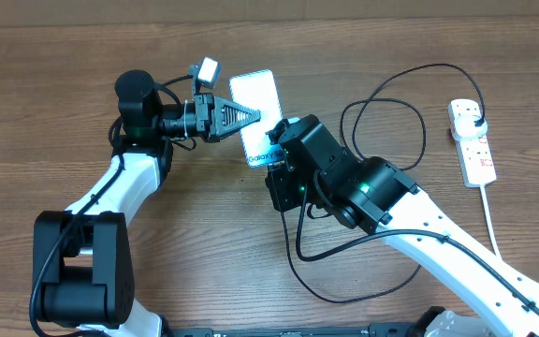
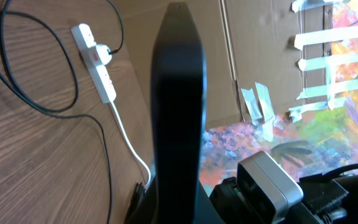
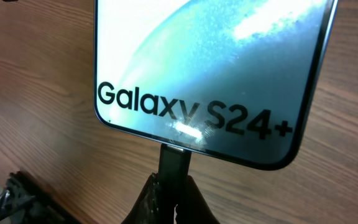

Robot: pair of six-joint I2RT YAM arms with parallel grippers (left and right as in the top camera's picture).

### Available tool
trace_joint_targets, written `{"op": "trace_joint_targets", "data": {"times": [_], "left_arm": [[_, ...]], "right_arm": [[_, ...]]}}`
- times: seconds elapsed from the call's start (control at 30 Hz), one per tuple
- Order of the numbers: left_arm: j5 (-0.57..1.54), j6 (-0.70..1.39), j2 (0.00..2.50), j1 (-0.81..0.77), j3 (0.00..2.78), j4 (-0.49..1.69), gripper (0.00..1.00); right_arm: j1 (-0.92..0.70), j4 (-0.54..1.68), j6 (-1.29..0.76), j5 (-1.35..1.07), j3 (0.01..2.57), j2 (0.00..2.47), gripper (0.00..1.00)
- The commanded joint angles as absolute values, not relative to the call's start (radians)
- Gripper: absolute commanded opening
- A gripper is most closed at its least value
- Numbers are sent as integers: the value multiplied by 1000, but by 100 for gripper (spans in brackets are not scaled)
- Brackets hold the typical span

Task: Plug charger to phone and switch on socket
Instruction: 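Open the right gripper and withdraw it from the plugged cable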

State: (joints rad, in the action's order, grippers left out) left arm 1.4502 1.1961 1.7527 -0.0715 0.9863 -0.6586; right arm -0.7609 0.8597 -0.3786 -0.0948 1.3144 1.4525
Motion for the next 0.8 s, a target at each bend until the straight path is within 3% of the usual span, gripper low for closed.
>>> {"op": "trace_joint_targets", "data": {"times": [0.0,0.07,0.2,0.4,0.5,0.57,0.77], "left_arm": [[1582,1143,1749,-168,975,-656,4],[1582,1139,1749,-181,975,-656,4],[1582,1122,1749,-181,975,-656,4],[1582,1078,1749,-157,975,-655,4],[1582,1032,1749,-143,975,-655,4],[1579,1009,1749,-138,975,-655,4],[1514,976,1749,-143,975,-655,4]], "right_arm": [[-752,737,-315,-16,1384,1450,4],[-752,734,-313,-17,1388,1450,4],[-753,746,-313,-20,1389,1446,21],[-752,804,-314,-56,1390,1404,50],[-752,875,-322,-84,1406,1352,74],[-752,962,-345,-83,1440,1305,84],[-752,1274,-419,-79,1588,1149,89]]}}
